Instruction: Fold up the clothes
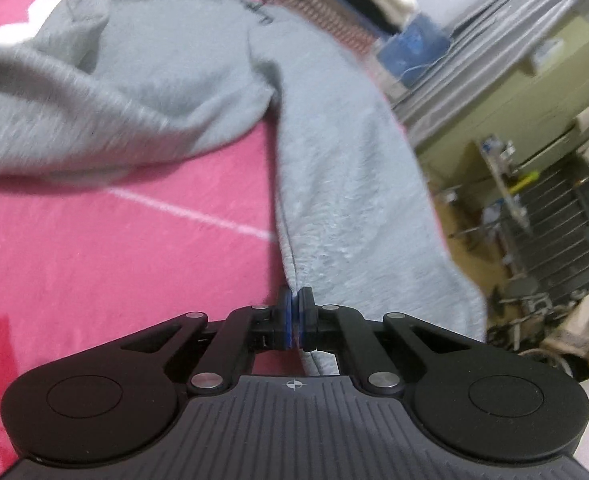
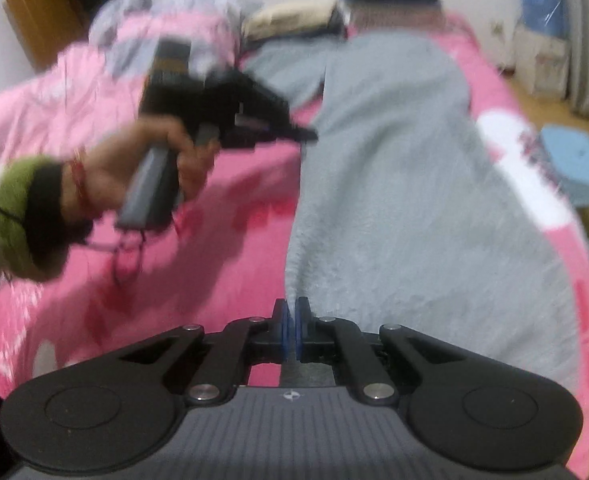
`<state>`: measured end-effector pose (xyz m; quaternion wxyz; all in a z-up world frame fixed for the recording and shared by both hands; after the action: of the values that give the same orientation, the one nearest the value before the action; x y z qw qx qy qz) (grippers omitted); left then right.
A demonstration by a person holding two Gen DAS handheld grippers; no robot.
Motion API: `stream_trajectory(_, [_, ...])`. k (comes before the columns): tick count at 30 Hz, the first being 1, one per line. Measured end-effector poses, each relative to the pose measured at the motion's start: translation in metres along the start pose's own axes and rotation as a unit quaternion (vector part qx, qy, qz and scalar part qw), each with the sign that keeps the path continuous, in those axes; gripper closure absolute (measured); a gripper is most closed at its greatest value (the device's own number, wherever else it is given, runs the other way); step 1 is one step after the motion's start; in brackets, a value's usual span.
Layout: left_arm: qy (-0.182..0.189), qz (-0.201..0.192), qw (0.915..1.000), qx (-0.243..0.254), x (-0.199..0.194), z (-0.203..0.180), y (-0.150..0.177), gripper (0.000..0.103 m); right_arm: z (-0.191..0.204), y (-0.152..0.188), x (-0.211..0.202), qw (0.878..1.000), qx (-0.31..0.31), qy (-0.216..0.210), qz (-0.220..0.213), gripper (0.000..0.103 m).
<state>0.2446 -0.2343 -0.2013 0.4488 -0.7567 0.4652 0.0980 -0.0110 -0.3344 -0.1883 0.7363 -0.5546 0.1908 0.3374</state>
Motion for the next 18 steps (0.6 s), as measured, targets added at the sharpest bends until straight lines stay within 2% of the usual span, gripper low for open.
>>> stream_trajectory(3, [0.001,0.002,1.0,0.008,0.001,0.003,0.001,0.1,-0.001,0.016,0.016,0.999,-0.012,0.017,0.04,0.098])
stream_trajectory(6, [0.002,0.004,0.9999,0.016,0.001,0.007,0.002,0.097,0.008,0.012,0.002,0.999,-0.008,0.005,0.036,0.09])
stream_trajectory(9, [0.0,-0.005,0.9995,0.03,-0.005,0.008,0.001,0.094,0.001,-0.015,-0.031,0.999,0.013,-0.01,-0.029,0.077])
stream_trajectory(10, [-0.002,-0.012,0.9991,0.041,-0.008,0.007,0.0,0.094,-0.005,-0.025,-0.042,0.998,0.022,-0.008,-0.056,0.064])
stream_trajectory(11, [-0.004,-0.02,0.9983,0.054,-0.009,0.006,-0.001,0.094,-0.019,-0.036,-0.052,0.996,0.038,0.009,-0.085,0.057])
stream_trajectory(13, [-0.009,-0.037,0.996,0.081,-0.013,0.003,-0.004,0.094,-0.058,-0.05,-0.058,0.988,0.074,0.068,-0.118,0.056])
stream_trajectory(15, [-0.013,-0.045,0.9934,0.105,-0.008,-0.005,-0.003,0.094,-0.102,-0.056,-0.054,0.978,0.112,0.117,-0.129,0.056])
stream_trajectory(18, [-0.016,-0.045,0.9903,0.13,-0.001,-0.01,0.003,0.094,-0.134,-0.066,-0.033,0.976,0.097,0.14,-0.132,0.056])
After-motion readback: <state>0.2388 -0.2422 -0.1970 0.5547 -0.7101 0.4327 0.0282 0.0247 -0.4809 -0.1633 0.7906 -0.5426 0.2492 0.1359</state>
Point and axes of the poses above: each gripper's, at about its wrist camera, not at the fingertips, and x roughly the way its jaws point, z to its left, y to its underside, the point moved 10 cm from there along x, roughly the way its jaws point, and after that the axes turned 10 degrees about -z, right-handed, at the moved point
